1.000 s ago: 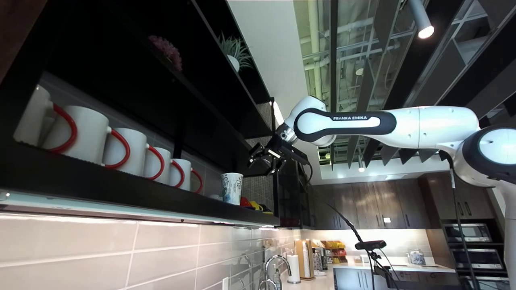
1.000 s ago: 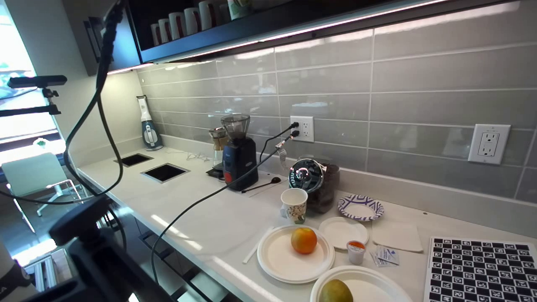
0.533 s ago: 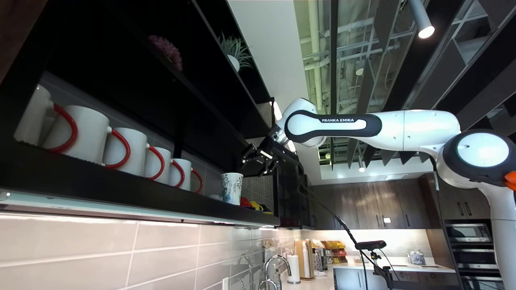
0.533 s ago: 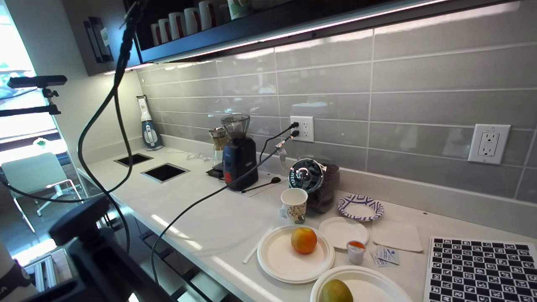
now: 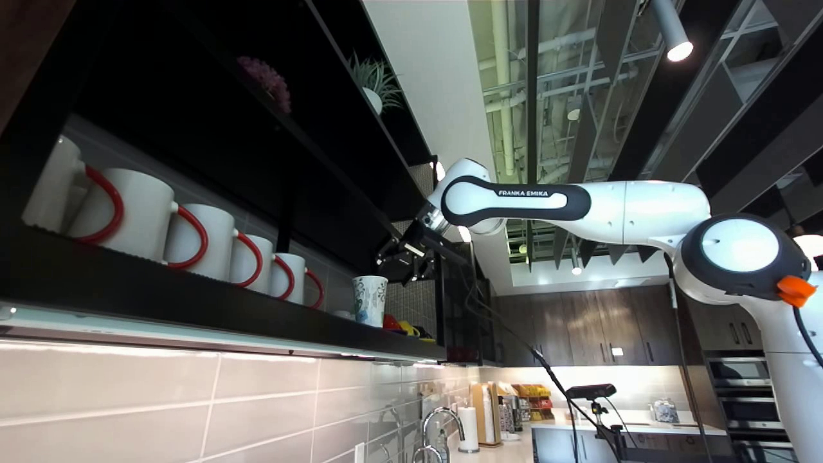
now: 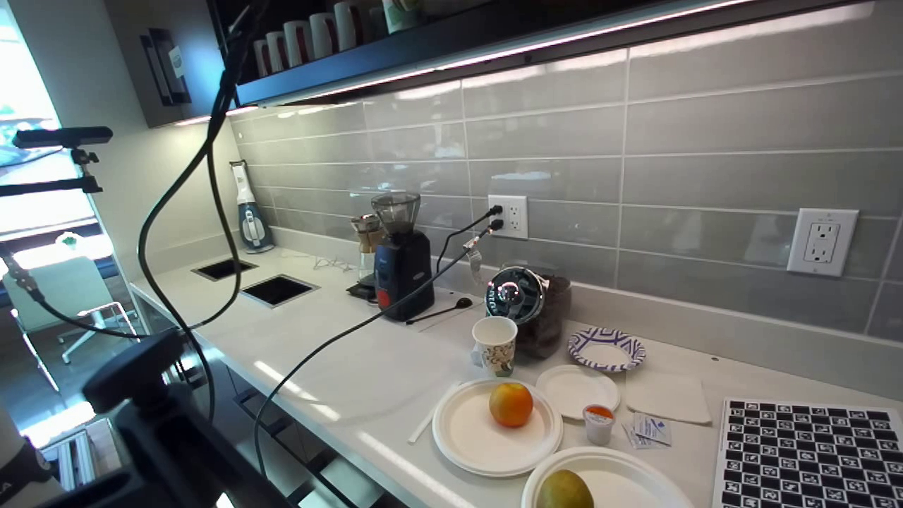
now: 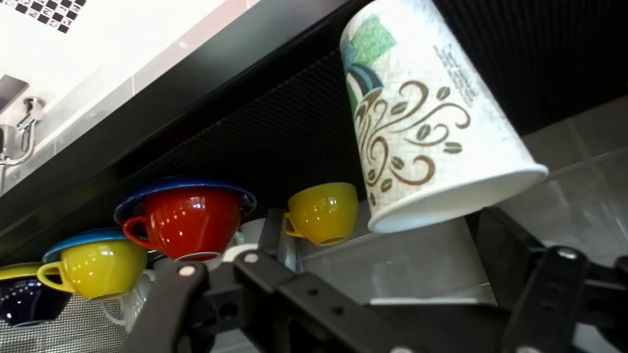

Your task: Put the cup on the the counter

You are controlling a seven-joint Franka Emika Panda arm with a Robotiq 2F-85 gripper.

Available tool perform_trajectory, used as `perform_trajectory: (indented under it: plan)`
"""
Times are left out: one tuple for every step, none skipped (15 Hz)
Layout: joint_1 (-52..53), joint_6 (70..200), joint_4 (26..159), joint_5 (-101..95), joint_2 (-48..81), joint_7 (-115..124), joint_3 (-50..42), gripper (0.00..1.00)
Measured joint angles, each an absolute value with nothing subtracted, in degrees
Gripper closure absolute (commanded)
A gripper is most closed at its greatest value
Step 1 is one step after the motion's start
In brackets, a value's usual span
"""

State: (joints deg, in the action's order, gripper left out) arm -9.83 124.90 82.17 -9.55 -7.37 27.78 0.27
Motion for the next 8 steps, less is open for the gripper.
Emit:
perform_trajectory:
  plan:
    - [-9.57,124.14,81.51,-9.55,-6.85,27.78,0.09,0.00]
    - [-9.37,123.19,80.81,-9.55,-6.35,27.78,-0.07,0.05]
    - [-9.36,122.44,80.26,-9.48,-5.88,27.78,-0.08,0.21]
    - [-9.36,121.71,79.78,-9.42,-5.50,27.78,-0.08,0.29]
    - [-9.36,120.98,79.35,-9.35,-5.17,27.78,-0.08,0.31]
    - [-9.36,120.37,78.99,-9.22,-4.88,27.78,-0.08,0.39]
    - [-9.36,119.74,78.68,-9.11,-4.64,27.78,-0.08,0.46]
    - [-9.36,119.11,78.41,-8.98,-4.48,27.78,-0.08,0.53]
